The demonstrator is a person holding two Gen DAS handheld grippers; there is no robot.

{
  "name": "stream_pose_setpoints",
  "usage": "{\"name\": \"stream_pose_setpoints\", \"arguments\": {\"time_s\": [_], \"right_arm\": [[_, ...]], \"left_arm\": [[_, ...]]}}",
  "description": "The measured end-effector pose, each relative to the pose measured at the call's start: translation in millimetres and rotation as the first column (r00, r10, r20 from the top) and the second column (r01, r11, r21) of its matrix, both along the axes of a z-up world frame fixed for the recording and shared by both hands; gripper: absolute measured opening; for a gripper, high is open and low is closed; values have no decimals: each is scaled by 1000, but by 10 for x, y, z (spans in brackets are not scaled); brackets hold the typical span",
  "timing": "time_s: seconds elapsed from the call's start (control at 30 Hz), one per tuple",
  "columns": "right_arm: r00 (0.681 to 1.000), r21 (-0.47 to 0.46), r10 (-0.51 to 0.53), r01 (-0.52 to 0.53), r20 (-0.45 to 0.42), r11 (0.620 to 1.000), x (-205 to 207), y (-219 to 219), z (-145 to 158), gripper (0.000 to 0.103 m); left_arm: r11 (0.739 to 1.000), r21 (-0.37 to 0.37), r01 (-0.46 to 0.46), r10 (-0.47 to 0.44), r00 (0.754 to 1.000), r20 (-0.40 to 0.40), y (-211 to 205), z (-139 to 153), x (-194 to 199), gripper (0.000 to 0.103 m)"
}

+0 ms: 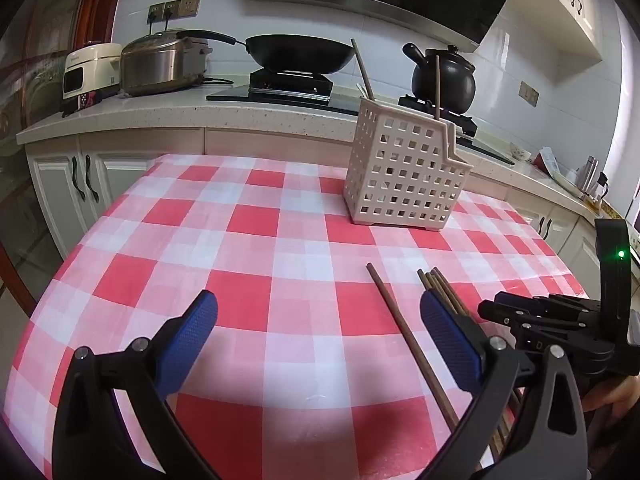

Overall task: Organize utensils
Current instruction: 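Move both tools down toward the remaining wooden chopsticks, then grasp a wooden chopstick with the right tool while the left tool grasps another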

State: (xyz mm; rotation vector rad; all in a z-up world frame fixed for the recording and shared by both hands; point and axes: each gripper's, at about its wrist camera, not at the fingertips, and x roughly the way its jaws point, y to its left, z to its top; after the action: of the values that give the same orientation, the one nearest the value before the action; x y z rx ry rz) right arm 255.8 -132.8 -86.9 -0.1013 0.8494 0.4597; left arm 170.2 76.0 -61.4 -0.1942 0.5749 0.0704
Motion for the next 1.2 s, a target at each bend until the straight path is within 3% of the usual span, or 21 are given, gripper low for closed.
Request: {"name": "stream_pose_setpoints", "arguments": {"time_s": [0.37, 0.83, 0.97, 1.2], "right_arm": [[999, -31, 53, -53, -9, 998, -5, 170, -15, 23], [999, -93, 46, -47, -6, 995, 30, 283, -50, 18], [999, -104, 54, -54, 3, 993, -2, 261, -52, 10], [999, -61, 29, -29, -15, 998, -14, 25, -52, 9]], "left_arm": [[1000, 16, 12, -12, 1000, -14, -17, -35, 40, 98], [999, 23, 24, -23, 998, -56, -97, -90, 71, 98], [999, 4, 39, -38, 994, -97, -164, -136, 140, 98], [998, 33, 45, -38, 981, -191, -380, -234, 340, 95]]}}
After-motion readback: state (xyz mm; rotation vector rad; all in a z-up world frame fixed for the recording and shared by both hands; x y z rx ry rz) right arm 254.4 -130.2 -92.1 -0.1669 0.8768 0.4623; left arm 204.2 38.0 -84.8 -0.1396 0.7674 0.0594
